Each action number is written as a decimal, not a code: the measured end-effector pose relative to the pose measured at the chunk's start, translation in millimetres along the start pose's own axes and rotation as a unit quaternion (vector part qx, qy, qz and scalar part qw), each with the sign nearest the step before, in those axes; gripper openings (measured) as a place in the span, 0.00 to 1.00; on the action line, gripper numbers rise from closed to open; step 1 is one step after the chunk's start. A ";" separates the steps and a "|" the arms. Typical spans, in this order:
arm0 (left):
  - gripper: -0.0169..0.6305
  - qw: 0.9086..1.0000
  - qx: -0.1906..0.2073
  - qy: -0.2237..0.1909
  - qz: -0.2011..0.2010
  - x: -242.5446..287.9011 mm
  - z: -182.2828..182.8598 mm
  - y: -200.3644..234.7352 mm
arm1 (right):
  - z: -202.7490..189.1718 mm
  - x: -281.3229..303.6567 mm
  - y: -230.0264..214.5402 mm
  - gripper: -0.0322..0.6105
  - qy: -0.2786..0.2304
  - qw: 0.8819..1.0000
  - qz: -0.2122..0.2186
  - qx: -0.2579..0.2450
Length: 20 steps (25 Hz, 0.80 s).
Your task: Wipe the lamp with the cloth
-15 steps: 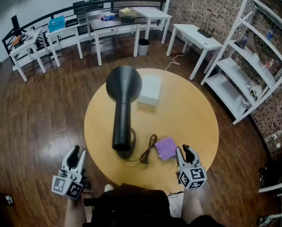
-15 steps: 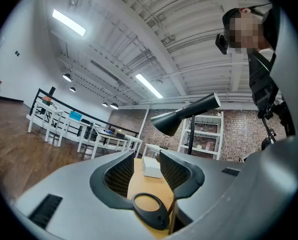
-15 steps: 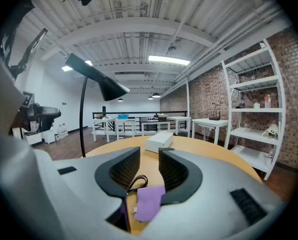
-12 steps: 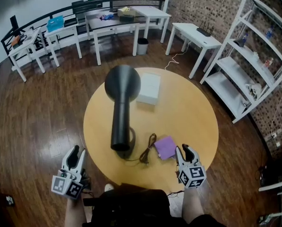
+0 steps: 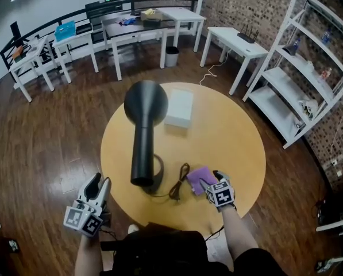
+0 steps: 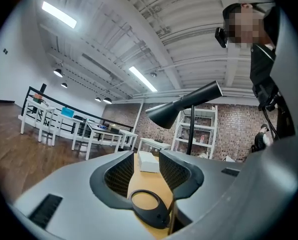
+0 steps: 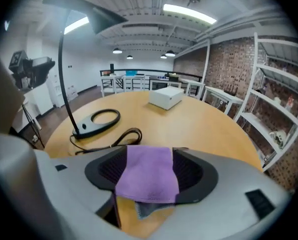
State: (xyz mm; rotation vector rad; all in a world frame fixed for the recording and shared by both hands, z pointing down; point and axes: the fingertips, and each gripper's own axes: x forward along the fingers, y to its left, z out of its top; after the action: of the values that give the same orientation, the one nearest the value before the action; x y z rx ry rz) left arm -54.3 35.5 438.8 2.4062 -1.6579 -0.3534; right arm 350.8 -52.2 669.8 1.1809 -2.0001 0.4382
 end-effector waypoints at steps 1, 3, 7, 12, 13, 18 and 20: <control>0.25 1.000 -0.006 0.003 0.003 -0.5 -2.2 -0.7 | -9.2 8.7 1.6 0.54 0.022 1.000 -0.001 -0.008; 0.25 1.000 -0.014 0.010 0.007 -2.3 -7.4 -2.1 | -21.4 22.6 5.0 0.54 0.053 0.998 0.002 -0.017; 0.25 0.999 -0.019 0.027 0.012 -7.5 -16.4 -6.8 | -10.4 34.6 9.3 0.54 0.059 0.998 0.005 -0.024; 0.25 0.999 -0.024 0.031 0.023 -15.1 -19.5 -8.1 | -34.3 50.7 5.7 0.53 0.106 0.994 0.010 0.001; 0.25 0.999 -0.028 0.028 0.022 -16.5 -18.7 -9.3 | -41.3 52.2 6.1 0.50 0.117 0.993 0.013 0.012; 0.25 0.999 -0.042 0.018 0.019 -20.5 -23.1 -12.7 | -57.8 56.1 7.4 0.45 0.132 0.991 0.019 0.031; 0.25 0.999 -0.043 0.021 0.018 -18.7 -23.8 -13.3 | -56.9 53.7 10.3 0.40 0.131 0.991 0.020 0.031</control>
State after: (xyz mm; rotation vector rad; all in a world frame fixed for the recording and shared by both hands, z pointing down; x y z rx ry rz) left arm -41.6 58.4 459.1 2.3034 -1.6321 -0.3581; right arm 351.5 -43.5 748.2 1.0617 -1.7962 0.6470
